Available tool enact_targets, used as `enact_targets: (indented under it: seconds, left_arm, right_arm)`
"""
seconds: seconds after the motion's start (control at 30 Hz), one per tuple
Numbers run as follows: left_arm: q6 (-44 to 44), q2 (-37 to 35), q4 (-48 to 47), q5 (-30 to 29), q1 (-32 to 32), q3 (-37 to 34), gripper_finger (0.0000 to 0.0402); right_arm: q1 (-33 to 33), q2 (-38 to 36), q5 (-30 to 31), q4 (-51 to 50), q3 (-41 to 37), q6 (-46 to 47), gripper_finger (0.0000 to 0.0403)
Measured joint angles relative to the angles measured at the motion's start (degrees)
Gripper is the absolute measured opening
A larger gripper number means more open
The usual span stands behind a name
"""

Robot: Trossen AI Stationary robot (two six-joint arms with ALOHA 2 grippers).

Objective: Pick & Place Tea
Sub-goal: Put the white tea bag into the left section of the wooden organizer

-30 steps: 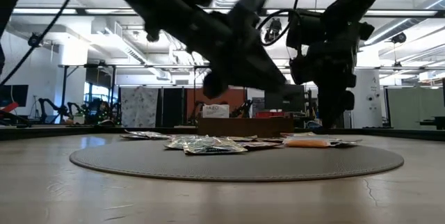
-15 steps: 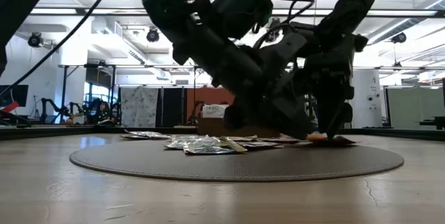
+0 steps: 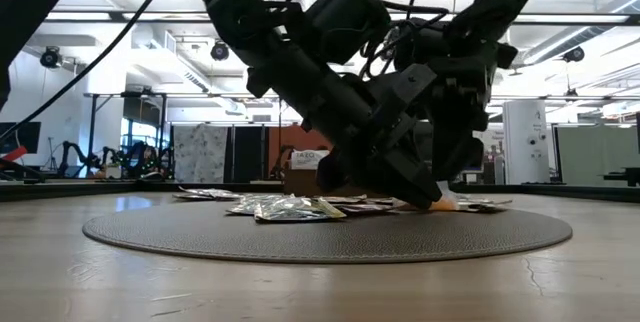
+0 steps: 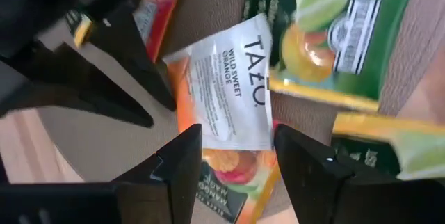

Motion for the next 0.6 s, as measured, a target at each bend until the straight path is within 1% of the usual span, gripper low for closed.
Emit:
enact_targets:
  seconds: [0.17, 0.27, 0.37, 0.43, 0.6]
  left_arm:
    - [0.0, 0.0, 0.0, 0.0, 0.3, -0.1, 0.0078]
    - [1.2, 0.0, 0.0, -0.3, 0.4, -0.2, 0.0078]
    - [2.0, 0.0, 0.0, -0.4, 0.4, -0.2, 0.0078]
    - [2.1, 0.0, 0.0, -0.5, 0.4, -0.2, 0.0078]
    - [2.1, 0.0, 0.0, -0.5, 0.5, -0.3, 0.0078]
  right_arm:
    - [0.0, 1.0, 0.0, 0.1, 0.5, -0.5, 0.0178]
    - [0.0, 1.4, -1.3, 0.1, 0.5, -0.8, 0.0178]
    - [0.2, 1.4, -1.0, 0.1, 0.5, -2.5, 0.0177]
    - [0.2, 1.3, 0.3, 0.1, 0.5, -2.5, 0.0178]
    - [-0.2, 1.3, 5.8, -0.4, 0.4, -0.9, 0.0178]
